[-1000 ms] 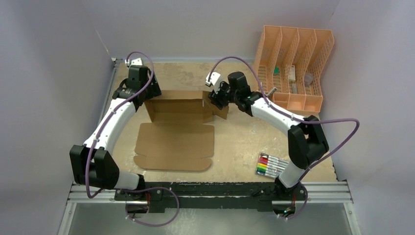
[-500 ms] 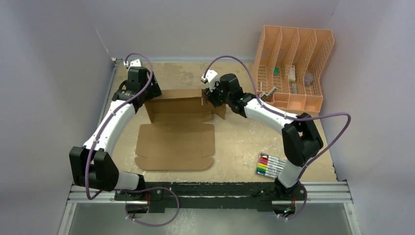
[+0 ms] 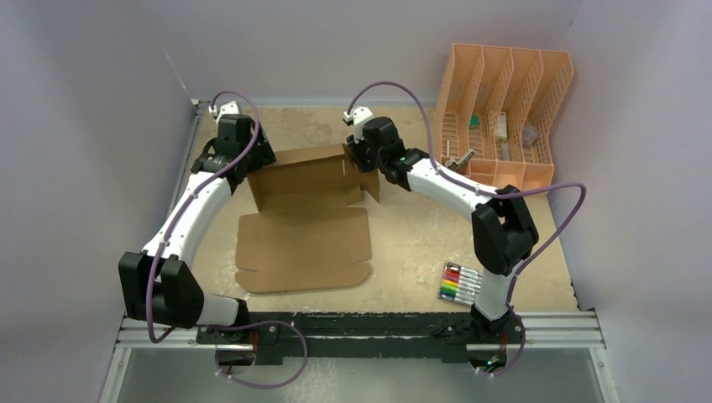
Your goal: Fold the paper box
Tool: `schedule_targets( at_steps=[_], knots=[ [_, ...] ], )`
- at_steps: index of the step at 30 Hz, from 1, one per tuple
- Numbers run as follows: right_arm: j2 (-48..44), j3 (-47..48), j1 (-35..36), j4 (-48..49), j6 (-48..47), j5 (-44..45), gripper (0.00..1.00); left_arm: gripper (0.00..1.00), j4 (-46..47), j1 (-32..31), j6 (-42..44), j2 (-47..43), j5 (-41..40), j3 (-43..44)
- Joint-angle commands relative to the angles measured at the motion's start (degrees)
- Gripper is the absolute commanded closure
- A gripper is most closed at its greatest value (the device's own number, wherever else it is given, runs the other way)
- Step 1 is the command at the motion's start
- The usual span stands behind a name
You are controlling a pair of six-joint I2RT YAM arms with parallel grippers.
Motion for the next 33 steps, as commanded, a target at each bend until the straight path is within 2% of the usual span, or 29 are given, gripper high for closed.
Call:
schedule_targets(
  at_steps=[1,9,12,15,18,22,24,27,33],
  knots=[
    [2.3,6.4,2.1,1.2,3.2,-3.0,0.74,0.3,1.1,-1.0,-3.6,-1.3,7.8,-1.0],
    [4.1,7.3,0.7,0.1,3.7,-7.7,0.75,0.3,0.0,-1.0,-0.8,-2.8,5.7,-1.1],
    [3.5,3.3,0.7,4.0,3.6,-8.6,0.75,0.3,0.6,-1.0,-0.2,-3.2,6.1,-1.9],
    [2.9,-4.7,0.6,10.4,0.5,-9.0,0.73,0.3,0.7,-1.0,1.0,-3.7,5.2,-2.5],
    [1.7,-11.2,0.5,16.1,-5.5,-9.2,0.69,0.3,0.9,-1.0,1.8,-4.1,5.3,-3.0],
    [0.4,-14.0,-0.3,18.7,-8.5,-10.2,0.66,0.3,1.4,-1.0,2.2,-4.4,5.2,-4.4],
    [-0.2,-13.5,-0.5,18.7,-9.1,-11.4,0.66,0.3,1.5,-1.0,2.3,-4.3,5.1,-4.6],
    [-0.9,-9.5,-0.5,13.2,-8.7,-13.9,0.71,0.31,1.5,-1.0,1.6,-4.3,5.3,-4.6],
    [-0.7,1.6,-0.6,2.1,2.1,-16.2,0.76,0.31,2.6,-1.1,0.1,-5.4,5.2,-5.3]
  ],
)
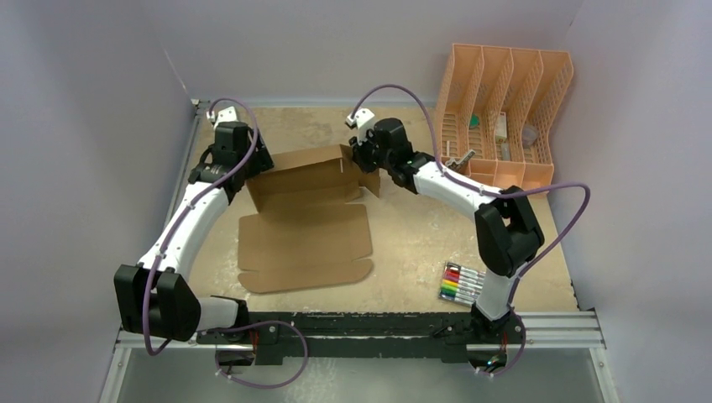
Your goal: Fold the paper box
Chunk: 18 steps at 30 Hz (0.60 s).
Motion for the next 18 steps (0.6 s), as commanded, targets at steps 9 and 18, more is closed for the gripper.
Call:
schedule_targets(
  at_steps=[9,18],
  knots=[
    [3.0,8.7,1.7,-8.8,14.9,1.1,0.83,0.32,4.7,-3.5,-4.6,-3.1,5.7,-2.7],
    [2.4,3.8,1.5,-4.1,22.2,3.1,0.83,0.32,9.1,-5.2,-6.8,-5.4,5.5,-5.8]
  ],
)
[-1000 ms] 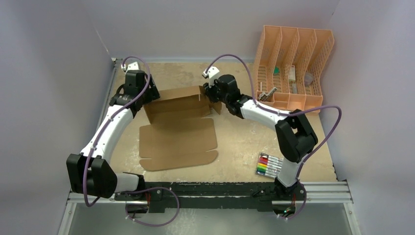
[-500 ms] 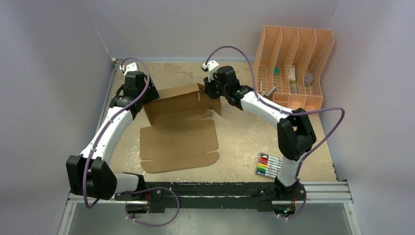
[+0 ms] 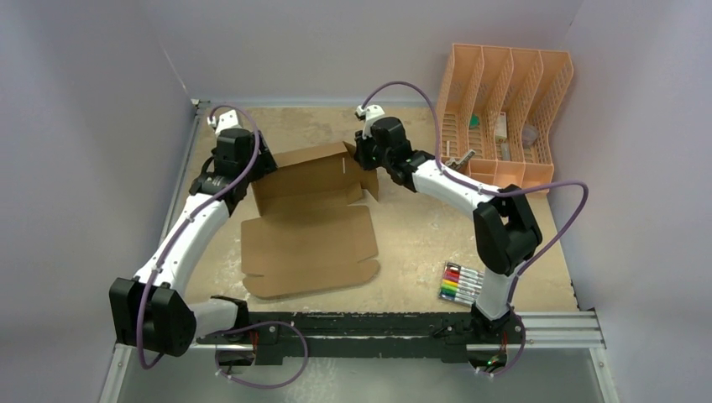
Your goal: Fold the paper box
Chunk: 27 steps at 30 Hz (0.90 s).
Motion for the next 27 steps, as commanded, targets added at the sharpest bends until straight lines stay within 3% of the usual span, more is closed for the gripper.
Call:
schedule_targets(
  at_steps=[1,9,12,16,22,27],
  knots=[
    [1.1,1.2,1.6,0.4,7.2,-2.6,0.83,0.32,5.7,-3.3,-4.5,-1.3,6.1,-2.4],
    [0.4,1.9,1.2,0.3,3.1,-0.5,0.82,0.32,4.8,-4.0,3.4,-3.4,1.4,-1.4],
    [-2.1,0.4,1.0,3.2,2.3,-4.3,0.82,0.32,6.0,-4.0,2.2,-4.6,2.7,-3.3],
    [-2.4,-2.1,1.1,5.1,0.3,-2.7,0.82,0.32,8.3,-4.0,2.6,-6.4,0.2,-5.8],
    [-2.1,-7.1,0.8,6.9,-8.2,4.0,0.83,0.31,8.3,-4.0,16.1,-11.4,-6.7,-4.5],
    [-2.9,-7.4,0.8,7.8,-10.1,2.7,0.83,0.29,11.7,-4.1,22.6,-18.2,-4.8,-4.6]
  ],
)
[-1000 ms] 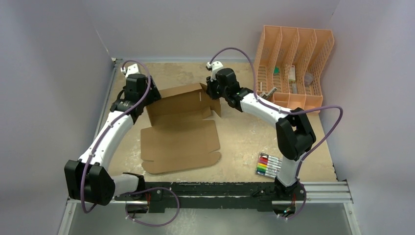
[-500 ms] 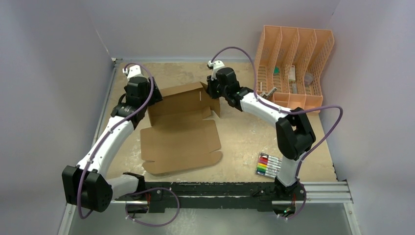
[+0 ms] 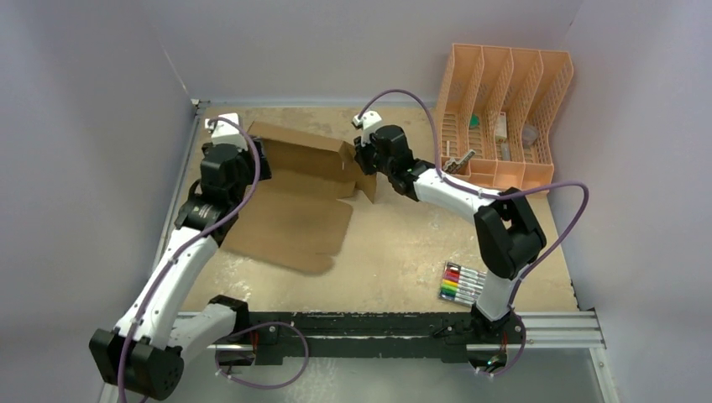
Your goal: Fold the paper box
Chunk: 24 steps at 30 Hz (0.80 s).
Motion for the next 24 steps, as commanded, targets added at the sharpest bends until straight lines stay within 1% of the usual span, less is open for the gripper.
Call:
schedule_targets(
  at_steps=[1,4,6,10,13,15,17,21,24],
  knots=[
    [-0.9,-1.1,0.3,-0.8,-3.9,1.4,0.83,0.28,6.8,-0.4,8.2,-7.5,1.2,0.8],
    [-1.2,-0.9,0.3,-0.5,-5.1,1.7,0.83,0.25,8.6,-1.1,8.0,-11.3,5.5,0.1],
    [-1.3,-0.6,0.3,-0.9,-5.8,1.3,0.83,0.25,10.3,-1.8,6.9,-13.8,10.0,-1.6],
    [-1.2,-0.1,0.3,-0.9,-6.8,0.2,0.83,0.24,17.5,-4.0,4.1,-17.2,19.7,-10.2],
    [-1.1,0.4,0.4,-0.8,-7.2,-0.7,0.84,0.24,27.0,-6.7,4.8,-17.0,23.4,-18.8],
    [-1.0,0.9,0.3,-1.0,-7.4,-0.8,0.84,0.23,33.1,-8.4,7.7,-14.9,24.8,-24.0],
    [-0.8,1.3,0.3,-1.5,-7.5,-0.8,0.84,0.22,39.2,-9.2,9.6,-10.7,25.9,-26.2],
    [-0.7,1.6,0.3,-2.2,-7.6,-2.2,0.84,0.22,53.7,-9.9,9.6,0.2,28.8,-28.4],
    [-0.5,1.9,0.3,-2.7,-7.8,-2.6,0.84,0.21,60.5,-11.7,11.3,9.2,28.3,-28.5]
  ],
)
